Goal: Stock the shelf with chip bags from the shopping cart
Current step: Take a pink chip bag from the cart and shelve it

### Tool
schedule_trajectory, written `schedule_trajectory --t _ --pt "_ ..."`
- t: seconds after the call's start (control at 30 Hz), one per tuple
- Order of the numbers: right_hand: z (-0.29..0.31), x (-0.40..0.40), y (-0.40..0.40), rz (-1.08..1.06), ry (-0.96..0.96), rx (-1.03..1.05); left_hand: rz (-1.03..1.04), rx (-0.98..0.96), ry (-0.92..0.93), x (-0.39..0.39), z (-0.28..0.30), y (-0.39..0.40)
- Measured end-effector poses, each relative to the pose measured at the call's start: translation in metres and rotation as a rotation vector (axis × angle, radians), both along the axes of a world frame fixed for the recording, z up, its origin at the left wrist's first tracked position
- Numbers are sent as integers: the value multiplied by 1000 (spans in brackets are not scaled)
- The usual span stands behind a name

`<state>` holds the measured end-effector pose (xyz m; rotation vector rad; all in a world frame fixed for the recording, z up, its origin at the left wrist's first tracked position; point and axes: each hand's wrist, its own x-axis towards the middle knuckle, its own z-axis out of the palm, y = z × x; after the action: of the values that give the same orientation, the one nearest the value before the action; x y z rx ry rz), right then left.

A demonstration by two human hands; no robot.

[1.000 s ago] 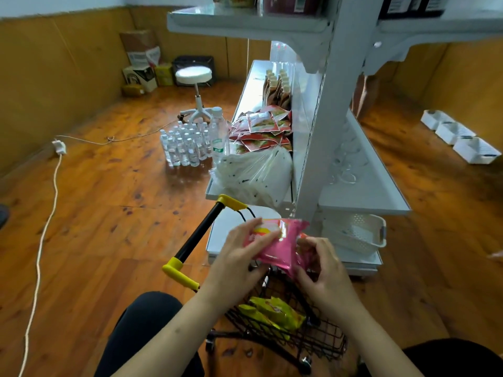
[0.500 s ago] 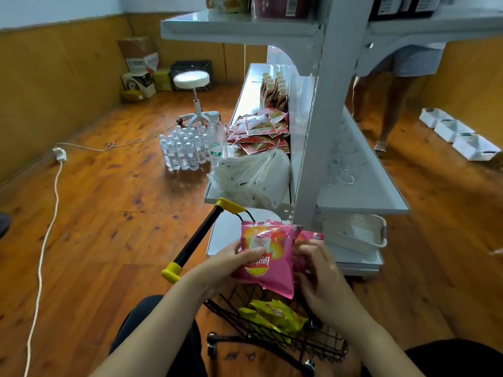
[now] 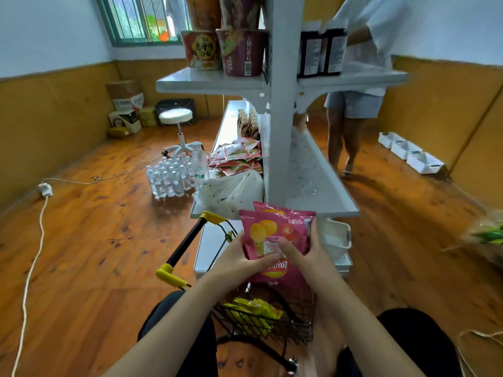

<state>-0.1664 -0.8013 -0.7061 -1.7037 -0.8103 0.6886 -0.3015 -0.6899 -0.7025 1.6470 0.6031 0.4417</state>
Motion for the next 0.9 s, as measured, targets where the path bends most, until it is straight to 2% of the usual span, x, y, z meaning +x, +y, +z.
schedule_trajectory --t 0.13,0.3,0.37,0.47,0.6,0.73,0.9 --pt "23 11 -49 -172 118 78 -110 23 -32 21 18 -45" --pt "39 28 -113 -373 282 238 -367 -4 -5 49 40 -82" --pt "45 31 -134 -481 326 319 -455 -128 -66 60 42 -96" --pt "57 31 -165 -634 400 519 -535 -476 -215 78 37 -126" --pt "69 19 -196 -831 405 728 -602 -540 -239 100 41 -197" --pt "68 9 -229 -984 355 663 -601 -637 -242 123 67 -254" --pt "82 5 -303 -1124 263 483 -842 -661 -178 161 94 -299"
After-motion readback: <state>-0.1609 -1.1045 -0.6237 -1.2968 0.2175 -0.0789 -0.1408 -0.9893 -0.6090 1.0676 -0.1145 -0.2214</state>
